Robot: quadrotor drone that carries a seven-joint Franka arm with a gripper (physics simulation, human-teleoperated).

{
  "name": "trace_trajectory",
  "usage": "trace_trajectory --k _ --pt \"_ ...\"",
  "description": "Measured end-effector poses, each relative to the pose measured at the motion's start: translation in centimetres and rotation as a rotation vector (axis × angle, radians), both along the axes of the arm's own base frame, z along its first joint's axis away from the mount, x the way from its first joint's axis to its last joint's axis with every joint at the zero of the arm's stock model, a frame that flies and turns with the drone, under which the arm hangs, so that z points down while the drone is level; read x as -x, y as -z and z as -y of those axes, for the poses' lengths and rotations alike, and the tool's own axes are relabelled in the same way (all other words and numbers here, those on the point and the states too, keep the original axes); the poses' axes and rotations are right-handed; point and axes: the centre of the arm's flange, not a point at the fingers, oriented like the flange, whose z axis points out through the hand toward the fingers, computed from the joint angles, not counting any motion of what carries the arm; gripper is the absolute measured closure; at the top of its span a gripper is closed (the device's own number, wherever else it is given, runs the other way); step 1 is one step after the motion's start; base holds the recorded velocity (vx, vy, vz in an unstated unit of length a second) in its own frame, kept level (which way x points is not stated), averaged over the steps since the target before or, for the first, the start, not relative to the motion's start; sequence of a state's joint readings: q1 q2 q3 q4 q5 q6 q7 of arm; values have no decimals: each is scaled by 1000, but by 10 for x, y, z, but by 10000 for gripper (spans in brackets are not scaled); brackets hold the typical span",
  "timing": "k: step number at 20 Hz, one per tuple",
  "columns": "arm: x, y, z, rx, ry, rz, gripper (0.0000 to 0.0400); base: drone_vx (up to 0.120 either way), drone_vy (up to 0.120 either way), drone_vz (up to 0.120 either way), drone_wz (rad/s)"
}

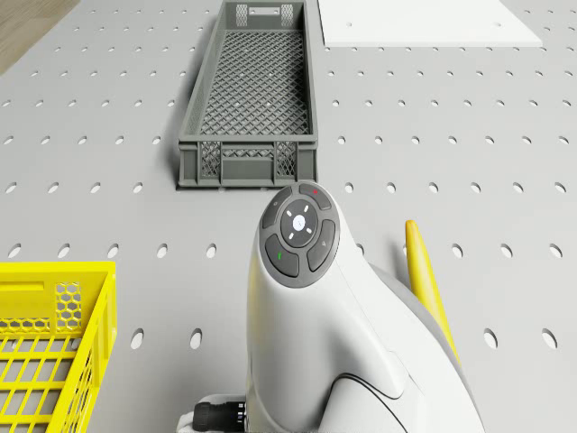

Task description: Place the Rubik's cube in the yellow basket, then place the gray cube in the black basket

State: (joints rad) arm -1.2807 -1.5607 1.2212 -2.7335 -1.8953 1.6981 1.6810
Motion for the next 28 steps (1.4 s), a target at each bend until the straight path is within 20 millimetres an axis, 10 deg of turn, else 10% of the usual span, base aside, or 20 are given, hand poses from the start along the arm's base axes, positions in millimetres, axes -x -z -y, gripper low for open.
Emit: trace_trajectory --k 8,28 --pt "-1 0 0 0 0 0 139 0 0 0 0" --pt "-1 27 0 0 0 0 150 0 0 32 0"
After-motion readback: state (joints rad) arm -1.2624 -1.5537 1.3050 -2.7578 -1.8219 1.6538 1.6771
